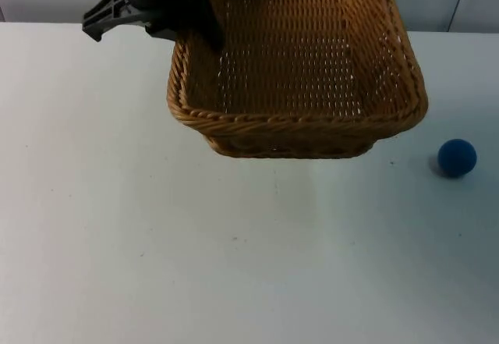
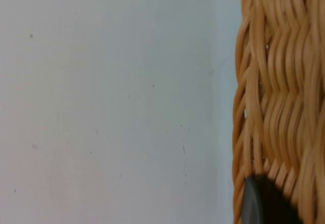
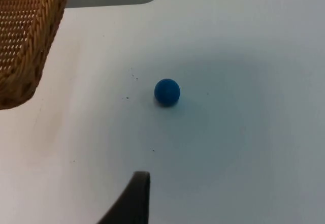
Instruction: Pick up the basket with the left hand and place the ball into the basket with the right hand.
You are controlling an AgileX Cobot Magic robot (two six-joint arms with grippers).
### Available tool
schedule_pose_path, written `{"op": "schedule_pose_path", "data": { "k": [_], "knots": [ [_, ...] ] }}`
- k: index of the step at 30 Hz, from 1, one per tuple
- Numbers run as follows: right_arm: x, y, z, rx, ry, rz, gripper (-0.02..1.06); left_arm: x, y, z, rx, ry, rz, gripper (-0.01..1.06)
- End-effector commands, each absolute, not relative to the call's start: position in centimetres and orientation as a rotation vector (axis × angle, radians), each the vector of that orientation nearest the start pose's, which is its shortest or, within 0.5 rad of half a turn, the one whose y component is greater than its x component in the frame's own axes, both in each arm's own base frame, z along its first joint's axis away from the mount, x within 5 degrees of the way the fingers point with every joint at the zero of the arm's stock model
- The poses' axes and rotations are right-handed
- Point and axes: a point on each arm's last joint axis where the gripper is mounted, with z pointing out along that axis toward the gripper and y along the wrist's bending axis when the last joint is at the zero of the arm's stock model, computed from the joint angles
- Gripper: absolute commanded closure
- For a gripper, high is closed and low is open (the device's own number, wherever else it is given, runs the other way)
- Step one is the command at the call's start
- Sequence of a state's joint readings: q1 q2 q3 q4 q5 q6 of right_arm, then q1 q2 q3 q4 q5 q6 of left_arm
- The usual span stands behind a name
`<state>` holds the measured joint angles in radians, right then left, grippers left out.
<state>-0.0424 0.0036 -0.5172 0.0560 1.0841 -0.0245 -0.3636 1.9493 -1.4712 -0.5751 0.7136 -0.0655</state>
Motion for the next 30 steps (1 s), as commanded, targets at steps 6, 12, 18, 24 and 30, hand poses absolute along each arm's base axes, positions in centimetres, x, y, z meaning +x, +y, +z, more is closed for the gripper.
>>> {"op": "schedule_pose_path", "data": {
  "k": [6,12,18,24,30],
  "knots": [
    [-0.7,0.5,27.8,0.008,2.052,0.029,0.00,37.6,-18.2,23.1,-0.061,2.764,-0.804,1.05],
    [-0.7,0.5,27.8,0.010,2.052,0.030,0.00,37.4,-17.9,23.6,-0.036,2.763,-0.782,1.05],
    [-0.7,0.5,27.8,0.017,2.052,0.032,0.00,37.3,-17.6,24.2,-0.008,2.747,-0.749,1.05],
    [0.8,0.4,28.8,0.020,2.174,0.035,0.00,37.3,-17.6,24.2,0.004,2.740,-0.741,1.05],
    [5.6,0.1,31.3,0.008,2.148,0.027,0.00,37.3,-17.6,24.2,0.007,2.740,-0.741,1.05]
  ]
}}
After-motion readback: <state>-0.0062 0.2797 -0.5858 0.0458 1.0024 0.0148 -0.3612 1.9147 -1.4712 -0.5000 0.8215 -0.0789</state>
